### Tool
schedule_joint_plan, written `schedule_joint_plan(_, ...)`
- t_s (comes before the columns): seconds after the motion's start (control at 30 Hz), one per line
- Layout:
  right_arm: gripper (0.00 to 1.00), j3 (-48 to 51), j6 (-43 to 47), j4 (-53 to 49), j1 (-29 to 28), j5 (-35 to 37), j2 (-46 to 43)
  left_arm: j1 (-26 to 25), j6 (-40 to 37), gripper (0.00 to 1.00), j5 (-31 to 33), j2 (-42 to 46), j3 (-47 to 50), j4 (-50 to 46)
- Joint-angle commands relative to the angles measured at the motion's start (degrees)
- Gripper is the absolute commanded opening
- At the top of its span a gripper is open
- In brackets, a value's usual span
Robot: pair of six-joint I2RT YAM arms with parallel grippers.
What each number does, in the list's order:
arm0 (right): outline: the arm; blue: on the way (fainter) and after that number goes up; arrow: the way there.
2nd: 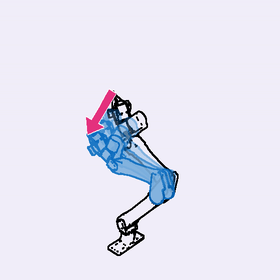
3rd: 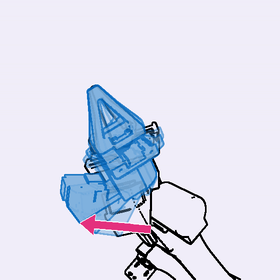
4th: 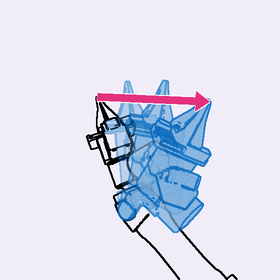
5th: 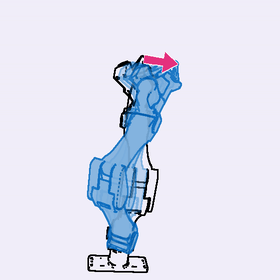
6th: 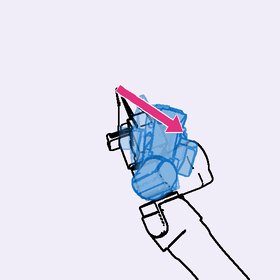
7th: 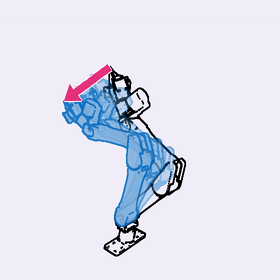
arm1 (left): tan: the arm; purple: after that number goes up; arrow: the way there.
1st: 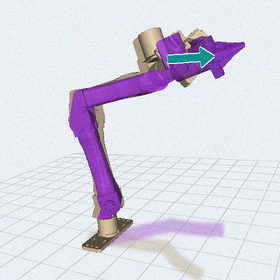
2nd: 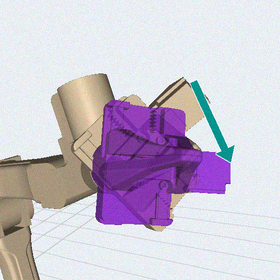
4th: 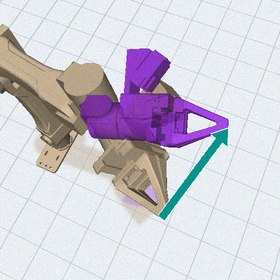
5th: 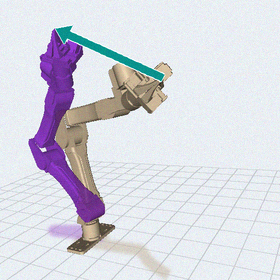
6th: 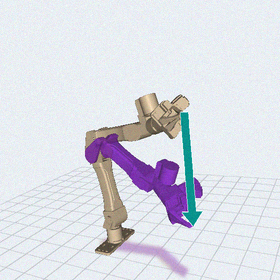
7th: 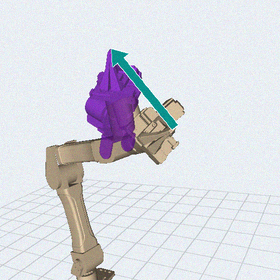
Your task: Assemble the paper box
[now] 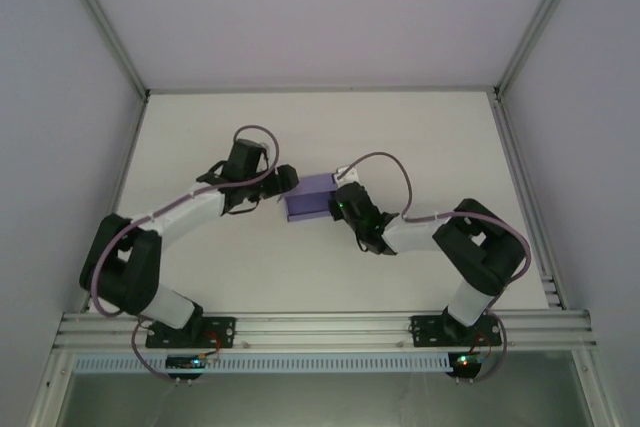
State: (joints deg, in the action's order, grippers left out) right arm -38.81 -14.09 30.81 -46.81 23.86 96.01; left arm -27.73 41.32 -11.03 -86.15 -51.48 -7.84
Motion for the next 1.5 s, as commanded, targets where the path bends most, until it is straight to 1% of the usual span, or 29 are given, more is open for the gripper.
schedule_joint_plan(0.0, 0.15, 0.74, -0.48, -2.90, -0.48, 1.40, 0.36, 0.28, 1.42, 0.75, -5.71, -2.10, 1.71, 4.34)
schedule_joint_plan(0.07, 0.17, 1.26, -0.24, -3.55, -0.64, 1.16, -0.72, 0.54, 1.81, 0.68, -5.81, -3.67, 2.96, 6.25)
schedule_joint_plan(0.1, 0.18, 1.66, -0.53, -4.08, -0.72, 1.11, -1.56, 0.83, 2.08, 0.66, -5.90, -4.42, 3.28, 6.78)
schedule_joint_plan(0.17, 0.25, 2.69, -1.56, -6.24, -0.64, 0.08, -4.08, 1.40, 2.41, 0.60, -6.96, -6.15, 4.08, 8.48)
schedule_joint_plan(0.2, 0.29, 3.20, -3.09, -7.98, -0.65, -0.29, -5.62, 1.70, 2.57, 0.60, -7.32, -6.96, 4.34, 9.27)
schedule_joint_plan(0.27, 0.40, 4.95, -4.22, -10.95, -0.13, -1.16, -9.45, 2.06, 2.91, 0.57, -8.06, -8.57, 4.97, 10.50)
schedule_joint_plan(0.33, 0.53, 6.68, -4.28, -14.40, 0.21, -2.45, -13.49, 2.37, 3.17, 0.55, -9.16, -9.85, 5.65, 12.40)
schedule_joint_plan(0.43, 0.70, 8.07, -5.99, -20.98, 1.43, -3.93, -19.35, 2.80, 3.87, 0.54, -9.81, -11.30, 6.24, 14.25)
schedule_joint_plan(0.6, 0.91, 8.70, -5.25, -26.26, 6.02, -13.64, -25.65, 3.85, 3.59, 0.52, -10.34, -13.23, 6.70, 16.13)
schedule_joint_plan(0.63, 0.99, 8.41, -5.49, -26.90, 7.18, -15.17, -26.20, 4.16, 3.46, 0.50, -10.62, -13.55, 7.07, 16.74)
schedule_joint_plan(0.7, 0.99, 7.48, -5.52, -27.06, 9.58, -18.87, -26.43, 5.11, 3.42, 0.48, -12.21, -14.08, 8.24, 19.17)
schedule_joint_plan(0.73, 0.99, 6.87, -5.68, -27.13, 10.48, -19.85, -26.19, 5.61, 3.63, 0.44, -13.50, -14.34, 8.96, 20.77)
schedule_joint_plan(0.8, 0.99, 5.09, -5.47, -27.13, 12.66, -22.98, -24.61, 6.98, 4.28, 0.40, -18.61, -15.46, 10.29, 25.28)
schedule_joint_plan(0.87, 0.99, 1.35, -5.44, -30.25, 14.29, -24.68, -22.13, 8.17, 5.56, 0.38, -22.82, -16.87, 11.11, 28.86)
schedule_joint_plan(0.93, 0.99, -3.16, -5.79, -33.44, 15.78, -26.30, -18.66, 9.10, 6.30, 0.38, -25.23, -18.19, 11.46, 30.50)
schedule_joint_plan(1.0, 0.99, -7.08, -7.77, -35.38, 17.32, -29.10, -15.25, 9.99, 7.12, 0.36, -26.33, -19.03, 12.46, 32.44)
schedule_joint_plan(1.1, 1.00, -11.34, -11.57, -34.93, 20.05, -36.89, -10.10, 11.73, 8.84, 0.35, -28.54, -19.88, 14.37, 36.30)
schedule_joint_plan(1.17, 1.00, -14.25, -14.36, -34.81, 21.63, -41.64, -6.17, 12.90, 10.40, 0.32, -29.80, -20.35, 15.82, 39.47)
schedule_joint_plan(1.23, 1.00, -17.44, -15.80, -35.58, 22.99, -46.04, -2.36, 13.66, 10.93, 0.32, -30.56, -20.70, 16.69, 41.20)
schedule_joint_plan(1.37, 0.99, -23.11, -16.52, -34.45, 23.44, -55.22, 4.78, 14.22, 10.68, 0.31, -31.16, -21.59, 17.24, 42.41)
schedule_joint_plan(1.47, 0.97, -27.22, -16.96, -35.08, 23.50, -59.74, 9.98, 14.97, 12.04, 0.30, -32.24, -22.89, 18.18, 45.95)
